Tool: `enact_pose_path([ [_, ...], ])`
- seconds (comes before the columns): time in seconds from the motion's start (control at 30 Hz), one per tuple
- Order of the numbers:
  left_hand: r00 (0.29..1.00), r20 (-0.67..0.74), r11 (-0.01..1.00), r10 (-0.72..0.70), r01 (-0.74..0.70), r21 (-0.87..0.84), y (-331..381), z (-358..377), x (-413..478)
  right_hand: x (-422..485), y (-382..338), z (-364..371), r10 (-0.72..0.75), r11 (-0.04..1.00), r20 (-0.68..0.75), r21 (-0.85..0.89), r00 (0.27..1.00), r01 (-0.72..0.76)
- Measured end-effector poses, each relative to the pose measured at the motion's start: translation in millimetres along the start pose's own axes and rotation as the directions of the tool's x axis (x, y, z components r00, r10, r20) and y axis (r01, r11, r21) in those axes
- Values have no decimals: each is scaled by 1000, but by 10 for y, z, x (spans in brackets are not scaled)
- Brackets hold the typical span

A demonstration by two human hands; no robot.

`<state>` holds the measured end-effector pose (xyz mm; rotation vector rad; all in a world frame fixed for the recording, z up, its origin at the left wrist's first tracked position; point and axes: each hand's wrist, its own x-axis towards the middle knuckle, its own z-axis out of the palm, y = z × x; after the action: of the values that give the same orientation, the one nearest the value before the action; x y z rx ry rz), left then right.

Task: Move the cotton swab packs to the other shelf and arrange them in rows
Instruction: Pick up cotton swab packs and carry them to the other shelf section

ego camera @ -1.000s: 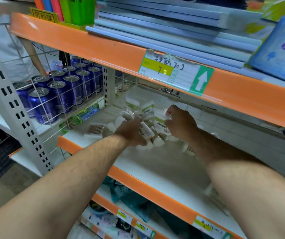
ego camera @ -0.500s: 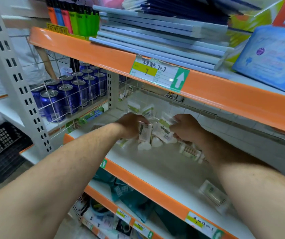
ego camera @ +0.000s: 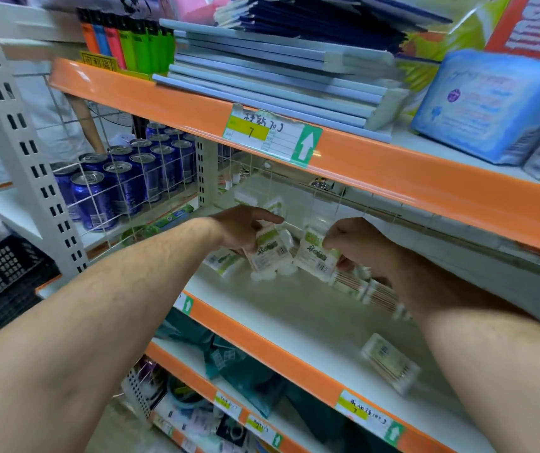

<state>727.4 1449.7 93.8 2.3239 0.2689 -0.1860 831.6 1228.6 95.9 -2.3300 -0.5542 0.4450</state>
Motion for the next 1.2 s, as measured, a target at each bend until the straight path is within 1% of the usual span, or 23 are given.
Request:
enact_pose_path([
  [0.07,1000,-1,999,17,-17,29,33,26,21,-2,9,-2,-28,999,2,-30,1000,28],
  [0.13,999,-3,994,43,-43,102,66,50,72,-12,3,-13,-53,997,-2,-65,999,53],
  [0.17,997,2,983,74,-73,167,93,62,109,-26,-5,-28,-73,991,-6,-114,997,72],
  [0.23,987,-3,943,159,-151,297,177,102,185,-62,-8,-76,-107,958,5,-266,994,105],
  [0.27,980,-13,924,199,-183,335,233,131,230,-87,0,-105,-112,938,11,-327,994,110],
  [0.33,961,-21,885,274,-244,397,353,223,324,-150,33,-149,-97,915,14,-393,995,95],
  [0.4,940,7,849,342,-312,426,472,358,447,-226,71,-176,-73,880,0,-470,997,64],
  [0.47,921,66,827,384,-375,419,598,500,547,-294,139,-210,-52,830,-11,-557,999,37],
  [0.53,895,138,782,423,-438,444,747,627,603,-392,226,-280,-16,790,-24,-613,1000,-2],
  [0.67,839,238,707,489,-541,456,1027,874,626,-738,422,-467,27,780,-106,-619,994,-87],
  [0.8,810,294,685,507,-586,433,1292,1188,494,-1220,679,-665,90,796,-168,-581,982,-172],
  [0.93,756,335,628,562,-654,421,1693,1485,138,-1786,960,-891,176,790,-235,-545,956,-280],
  [1.0,743,349,616,571,-668,417,1911,1676,-71,-2132,1112,-994,218,768,-264,-547,939,-333],
  [1.1,744,367,621,559,-669,410,2271,2079,-394,-2765,1393,-1143,209,751,-323,-551,923,-363],
  [1.2,709,423,564,565,-705,429,2670,2567,-778,-3452,1664,-1309,242,780,-367,-478,898,-405],
])
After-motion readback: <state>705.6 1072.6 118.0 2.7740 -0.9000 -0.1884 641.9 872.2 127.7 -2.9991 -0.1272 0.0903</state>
